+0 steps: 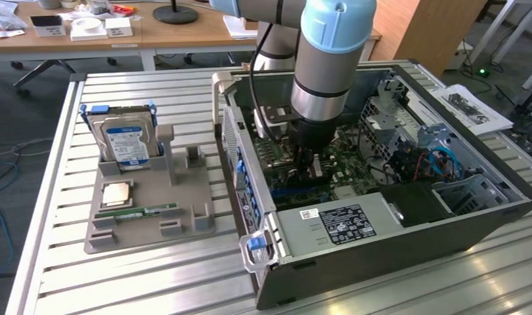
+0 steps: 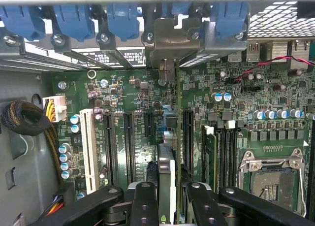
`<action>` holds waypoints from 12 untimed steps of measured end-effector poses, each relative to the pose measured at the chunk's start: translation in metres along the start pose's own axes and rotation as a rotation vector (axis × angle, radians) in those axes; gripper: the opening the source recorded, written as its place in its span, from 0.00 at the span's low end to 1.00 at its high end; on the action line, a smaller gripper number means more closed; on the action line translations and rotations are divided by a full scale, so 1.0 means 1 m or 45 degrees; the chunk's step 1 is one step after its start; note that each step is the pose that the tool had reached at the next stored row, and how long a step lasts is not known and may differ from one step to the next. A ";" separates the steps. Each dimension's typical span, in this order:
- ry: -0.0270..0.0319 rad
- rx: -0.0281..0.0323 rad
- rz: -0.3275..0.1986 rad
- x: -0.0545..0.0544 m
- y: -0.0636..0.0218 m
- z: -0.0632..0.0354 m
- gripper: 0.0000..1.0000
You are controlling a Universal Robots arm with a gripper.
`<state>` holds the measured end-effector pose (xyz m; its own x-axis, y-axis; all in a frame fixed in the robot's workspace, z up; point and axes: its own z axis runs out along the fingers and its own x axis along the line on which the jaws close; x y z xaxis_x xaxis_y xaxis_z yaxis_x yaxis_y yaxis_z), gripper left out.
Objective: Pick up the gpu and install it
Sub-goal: 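Insert the gpu into the slot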
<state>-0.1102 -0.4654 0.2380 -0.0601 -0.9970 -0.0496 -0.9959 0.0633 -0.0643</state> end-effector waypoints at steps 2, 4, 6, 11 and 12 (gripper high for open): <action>0.0000 0.0000 0.000 0.000 0.0000 0.0000 0.27; 0.0000 0.0000 0.000 0.000 0.0000 0.0000 0.27; -0.0001 0.0000 0.000 0.000 0.0000 0.0000 0.27; 0.0004 -0.0001 0.000 0.000 0.0000 0.0004 0.27; 0.0003 -0.0001 0.000 0.000 0.0000 0.0005 0.27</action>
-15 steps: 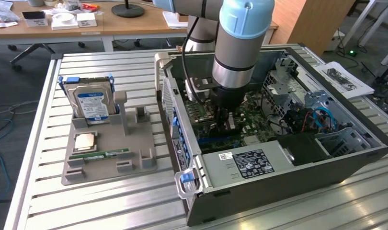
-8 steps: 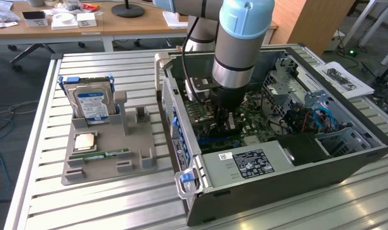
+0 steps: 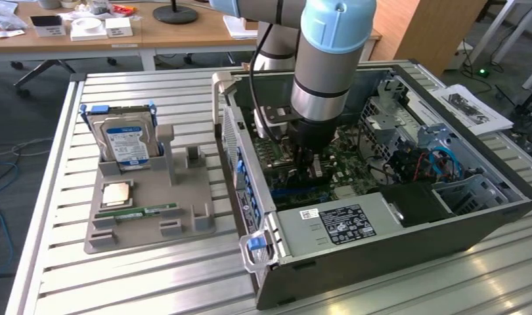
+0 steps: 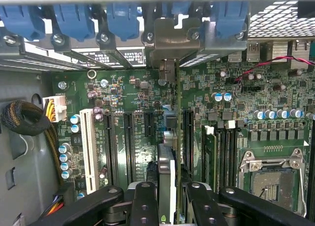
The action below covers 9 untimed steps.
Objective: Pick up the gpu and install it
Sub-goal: 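Insert the gpu into the slot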
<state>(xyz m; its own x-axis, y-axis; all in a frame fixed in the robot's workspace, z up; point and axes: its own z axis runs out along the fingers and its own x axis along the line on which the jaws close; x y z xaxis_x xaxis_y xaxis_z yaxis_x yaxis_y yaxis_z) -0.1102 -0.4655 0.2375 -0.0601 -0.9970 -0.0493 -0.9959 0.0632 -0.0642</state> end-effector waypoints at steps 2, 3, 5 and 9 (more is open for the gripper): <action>-0.0002 0.0001 0.000 0.000 0.0000 0.0001 0.27; -0.0003 0.0001 0.000 0.000 0.0000 0.0001 0.27; -0.0003 0.0001 0.000 0.000 0.0000 0.0001 0.27; -0.0003 0.0000 -0.002 0.000 0.0000 0.0001 0.27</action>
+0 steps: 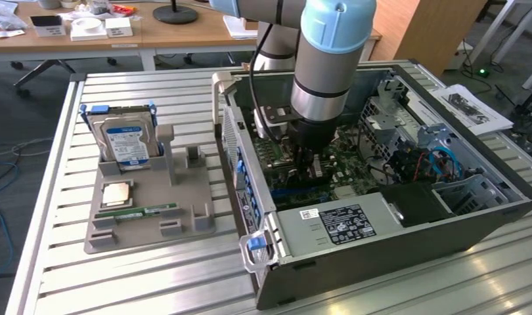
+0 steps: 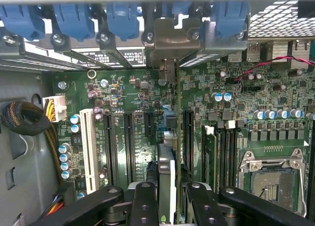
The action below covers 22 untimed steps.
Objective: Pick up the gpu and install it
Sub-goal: 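Insert the gpu into the slot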
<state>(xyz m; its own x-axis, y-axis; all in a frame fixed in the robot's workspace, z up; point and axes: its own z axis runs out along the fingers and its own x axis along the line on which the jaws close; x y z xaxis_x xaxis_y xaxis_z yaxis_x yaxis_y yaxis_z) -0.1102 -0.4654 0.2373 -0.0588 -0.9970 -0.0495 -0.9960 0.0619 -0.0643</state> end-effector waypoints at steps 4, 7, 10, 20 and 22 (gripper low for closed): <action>-0.0008 -0.0004 -0.009 0.000 -0.0001 0.0001 0.27; -0.0014 0.0000 -0.009 0.000 -0.0001 0.0008 0.27; -0.0013 -0.0001 -0.010 0.000 -0.0001 0.0023 0.27; -0.0009 -0.0004 -0.009 0.000 0.0000 0.0022 0.27; -0.0008 -0.0005 -0.009 0.000 0.0000 0.0021 0.27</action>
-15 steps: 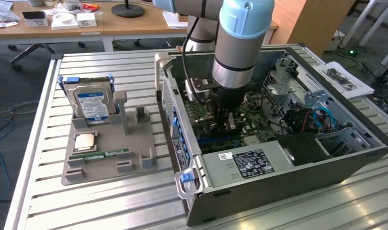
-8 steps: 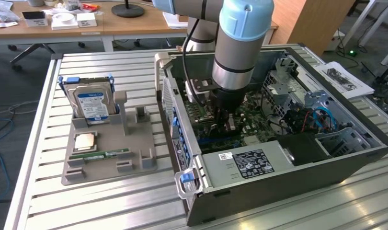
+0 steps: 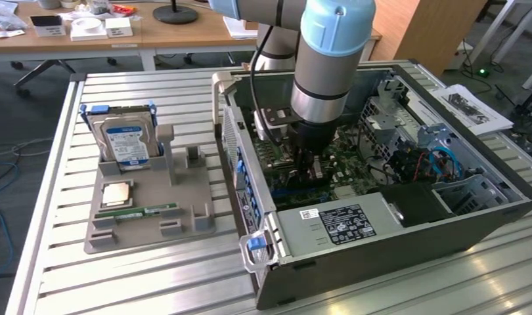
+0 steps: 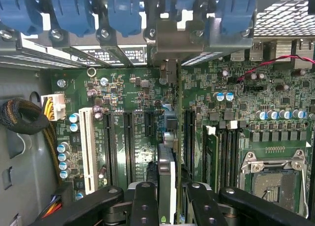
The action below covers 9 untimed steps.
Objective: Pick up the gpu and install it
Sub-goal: 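Insert the gpu into the slot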
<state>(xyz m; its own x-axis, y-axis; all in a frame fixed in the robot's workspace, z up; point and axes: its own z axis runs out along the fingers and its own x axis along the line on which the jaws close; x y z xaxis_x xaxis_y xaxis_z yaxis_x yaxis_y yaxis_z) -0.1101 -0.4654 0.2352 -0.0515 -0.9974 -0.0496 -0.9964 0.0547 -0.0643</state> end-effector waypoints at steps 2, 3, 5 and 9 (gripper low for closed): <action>-0.0003 0.0001 0.000 0.000 0.0000 -0.0007 0.27; -0.0005 0.0005 0.000 0.000 0.0001 -0.0014 0.27; -0.0006 0.0015 0.000 0.000 0.0002 -0.0035 0.27; -0.0003 0.0031 0.000 0.000 0.0002 -0.0041 0.27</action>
<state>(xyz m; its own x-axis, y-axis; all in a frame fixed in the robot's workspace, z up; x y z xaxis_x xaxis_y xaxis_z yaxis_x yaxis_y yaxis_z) -0.1106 -0.4654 0.2393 -0.0515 -0.9974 -0.0498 -0.9963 0.0548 -0.0667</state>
